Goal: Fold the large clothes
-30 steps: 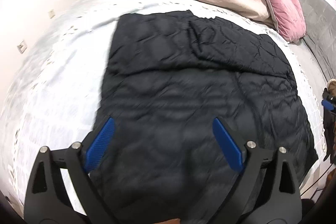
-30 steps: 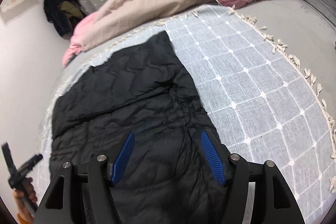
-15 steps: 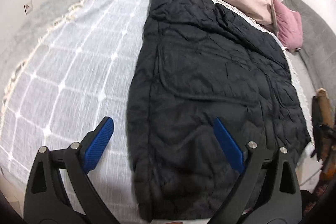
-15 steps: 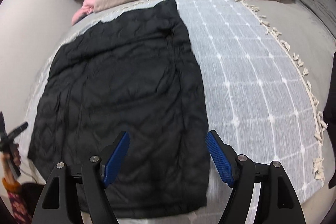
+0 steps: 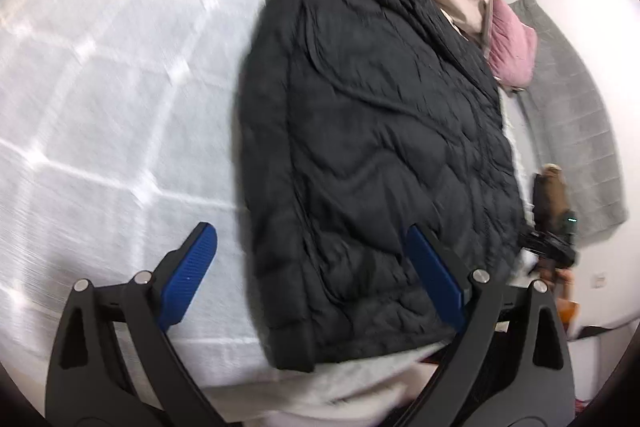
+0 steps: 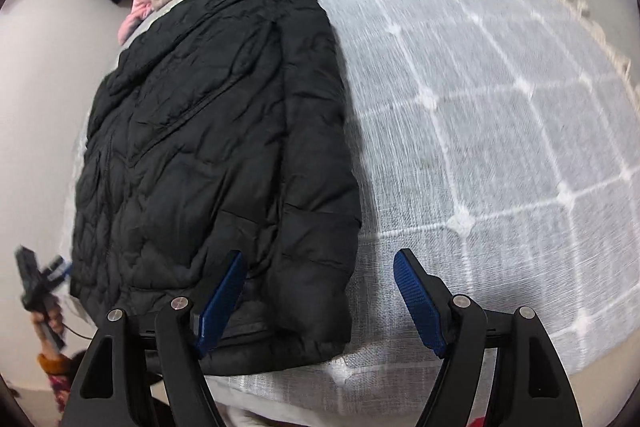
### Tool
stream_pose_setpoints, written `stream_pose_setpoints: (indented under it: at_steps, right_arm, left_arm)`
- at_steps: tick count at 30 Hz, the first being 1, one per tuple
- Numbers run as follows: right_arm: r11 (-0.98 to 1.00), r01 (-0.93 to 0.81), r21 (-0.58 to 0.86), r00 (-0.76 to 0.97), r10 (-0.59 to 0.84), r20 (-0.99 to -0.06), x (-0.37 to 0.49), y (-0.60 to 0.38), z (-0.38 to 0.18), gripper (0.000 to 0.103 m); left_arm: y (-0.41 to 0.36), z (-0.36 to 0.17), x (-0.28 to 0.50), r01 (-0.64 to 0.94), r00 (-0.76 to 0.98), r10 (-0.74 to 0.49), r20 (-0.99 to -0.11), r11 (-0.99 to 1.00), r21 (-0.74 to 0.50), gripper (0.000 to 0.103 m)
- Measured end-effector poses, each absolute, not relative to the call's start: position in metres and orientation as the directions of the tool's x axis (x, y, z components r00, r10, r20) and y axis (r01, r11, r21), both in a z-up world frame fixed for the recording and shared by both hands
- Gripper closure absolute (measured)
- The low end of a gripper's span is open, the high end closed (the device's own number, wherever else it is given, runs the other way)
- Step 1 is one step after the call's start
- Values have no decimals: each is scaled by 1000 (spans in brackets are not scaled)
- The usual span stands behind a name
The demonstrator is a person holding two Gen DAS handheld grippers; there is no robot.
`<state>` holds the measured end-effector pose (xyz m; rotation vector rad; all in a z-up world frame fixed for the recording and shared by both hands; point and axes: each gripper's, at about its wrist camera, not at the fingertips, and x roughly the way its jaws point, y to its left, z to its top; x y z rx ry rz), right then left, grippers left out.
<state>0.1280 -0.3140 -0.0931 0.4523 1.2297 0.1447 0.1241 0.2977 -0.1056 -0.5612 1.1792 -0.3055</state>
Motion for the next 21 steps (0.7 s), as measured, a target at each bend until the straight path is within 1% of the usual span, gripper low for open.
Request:
stream_pose_setpoints:
  at_steps: [3,5,7,9,10,11,12,13,14,15,16,17,18,21]
  right_arm:
    - [851,177,494,371,407,-835,126,-320,-97,24]
    - [834,179,522,379,432,-819,127,-320,-98,24]
    - [825,166,541,380,453,-807,127,-319,-98,24]
    - [819,152,553,381,468,-798,128,-316,-98,25]
    - [817,146,557,380,474,-795,129,-314,-98,26]
    - [810,137,570,375,490,-787,129,-310,-98,29]
    - [800,127,587,367,511,-777,131,-305,-98,37]
    - [789,124,602,356,531,-769,132,-302,-100,42]
    - [770,129,624,339,557,-758,134,-298,-102,55]
    - [764,130,632,334,566,-754,136,-295,-101,69]
    - [768,125,628,336,563,-755,136,-291,-98,75]
    - [770,115,628,348,561,-752,137,-288,-94,86]
    - [764,99,638,371,566,-736,138,-286,-86,91]
    - [768,25,640,472,555,-685,133,-278,-53,95]
  left_arm:
    - [294,-107,123,-42,343,-573,-744,782,-622,8]
    - [287,-108,123,-33,324,-616,-719,752,-659,9]
    - [279,-109,124,-25,303,-628,-717,747,-665,14]
    - [267,-109,124,-11,292,-613,-734,766,-643,20]
    - [263,-108,125,-1,290,-604,-743,776,-631,24]
    - [258,-107,125,9,290,-589,-754,790,-614,34]
    - [253,-105,126,17,294,-571,-766,805,-593,47]
    - [249,-103,126,20,306,-558,-772,814,-580,57]
    - [247,-102,127,19,322,-553,-768,815,-579,74]
    - [247,-97,127,18,343,-554,-758,811,-585,76]
    - [248,-91,127,21,369,-556,-745,806,-591,78]
    - [247,-82,126,33,409,-557,-722,800,-599,80]
    - [246,-74,125,46,438,-560,-703,795,-605,82]
    - [241,-43,117,104,553,-559,-618,782,-615,85]
